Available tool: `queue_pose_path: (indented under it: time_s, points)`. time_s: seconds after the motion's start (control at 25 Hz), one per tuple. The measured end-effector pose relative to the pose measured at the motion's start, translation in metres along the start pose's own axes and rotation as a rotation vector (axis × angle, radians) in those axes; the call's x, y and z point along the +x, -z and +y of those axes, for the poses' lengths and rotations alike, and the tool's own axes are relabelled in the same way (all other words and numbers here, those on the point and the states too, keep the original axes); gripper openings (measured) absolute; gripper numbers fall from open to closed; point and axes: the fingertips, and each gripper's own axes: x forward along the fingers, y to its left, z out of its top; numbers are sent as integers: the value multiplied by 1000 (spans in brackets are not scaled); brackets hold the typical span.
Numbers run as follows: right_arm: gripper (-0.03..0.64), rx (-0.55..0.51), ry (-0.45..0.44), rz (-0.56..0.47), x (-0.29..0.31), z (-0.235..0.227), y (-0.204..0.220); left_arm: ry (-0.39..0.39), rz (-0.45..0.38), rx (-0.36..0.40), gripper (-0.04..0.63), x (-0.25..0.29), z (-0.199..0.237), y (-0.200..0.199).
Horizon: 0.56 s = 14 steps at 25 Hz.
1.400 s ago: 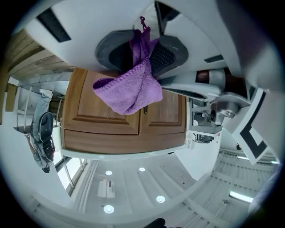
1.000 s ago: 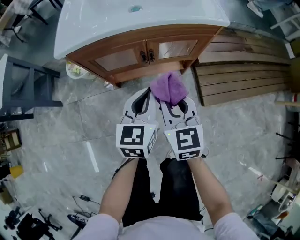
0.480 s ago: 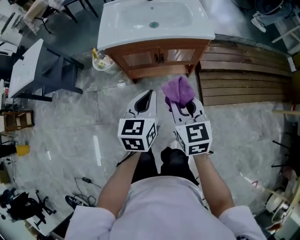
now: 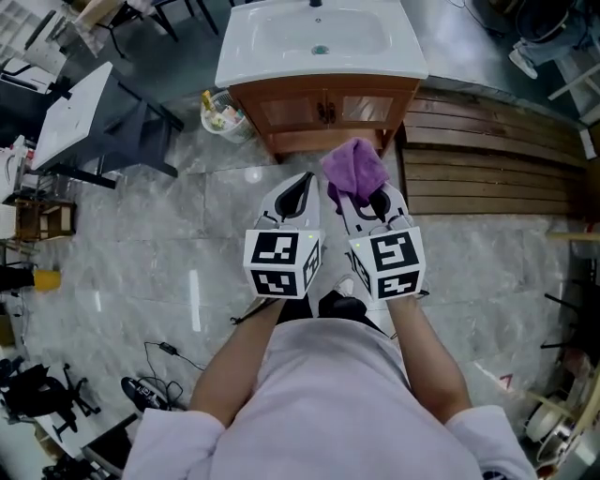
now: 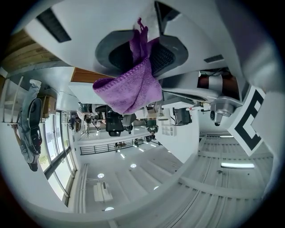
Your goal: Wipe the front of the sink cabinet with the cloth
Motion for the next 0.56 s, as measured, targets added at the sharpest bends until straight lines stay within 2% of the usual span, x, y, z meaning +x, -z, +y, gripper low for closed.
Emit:
queue_pose_path:
  time_s: [0.56]
  points:
    - [75, -2, -27, -12, -4, -1, -7, 0, 0, 14, 6, 1, -12, -6]
